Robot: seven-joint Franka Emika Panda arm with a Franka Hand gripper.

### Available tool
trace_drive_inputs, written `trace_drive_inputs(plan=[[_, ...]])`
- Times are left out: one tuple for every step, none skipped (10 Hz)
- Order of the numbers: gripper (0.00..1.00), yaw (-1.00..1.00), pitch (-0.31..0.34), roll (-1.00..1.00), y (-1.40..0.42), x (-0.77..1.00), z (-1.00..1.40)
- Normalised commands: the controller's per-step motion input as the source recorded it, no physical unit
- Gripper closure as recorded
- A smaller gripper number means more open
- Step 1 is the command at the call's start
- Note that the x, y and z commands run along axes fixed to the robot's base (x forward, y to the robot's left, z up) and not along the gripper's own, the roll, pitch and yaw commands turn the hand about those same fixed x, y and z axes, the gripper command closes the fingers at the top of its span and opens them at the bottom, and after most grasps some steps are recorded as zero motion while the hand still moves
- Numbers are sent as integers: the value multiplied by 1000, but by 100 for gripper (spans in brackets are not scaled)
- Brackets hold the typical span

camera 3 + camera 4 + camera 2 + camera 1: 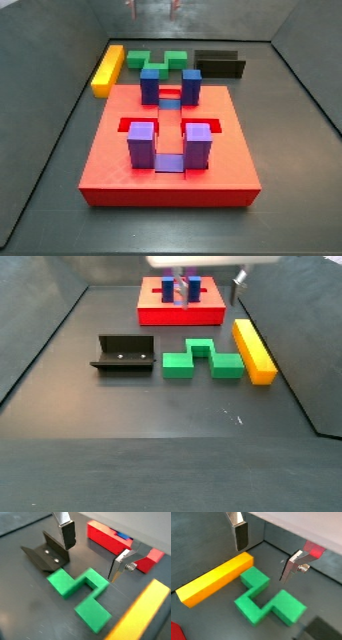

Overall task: Pick up the yellow object. Move up. Move to above the board. Insert the yellow object.
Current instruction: Pick up the yellow object.

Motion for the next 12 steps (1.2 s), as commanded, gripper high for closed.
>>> trace_drive_inputs(plan=[[0, 0, -94, 159, -366, -489, -431], [0, 0, -121, 151, -320, -523, -426], [0, 0, -120, 144, -254, -511, -397], [0, 0, -124, 143, -231, -526, -389], [0, -17, -116, 163, -134, -600, -371], [0, -123, -94, 179, -11, -620, -329], [0, -97, -67, 113, -6, -403, -209], [0, 0, -43, 11, 0, -137, -83], [0, -6, -23, 50, 0, -77, -60], [0, 0, -27, 76, 0, -74, -106], [0, 0, -21, 114, 0, -49, -123], [0, 0, -19, 149, 77, -74, -217]])
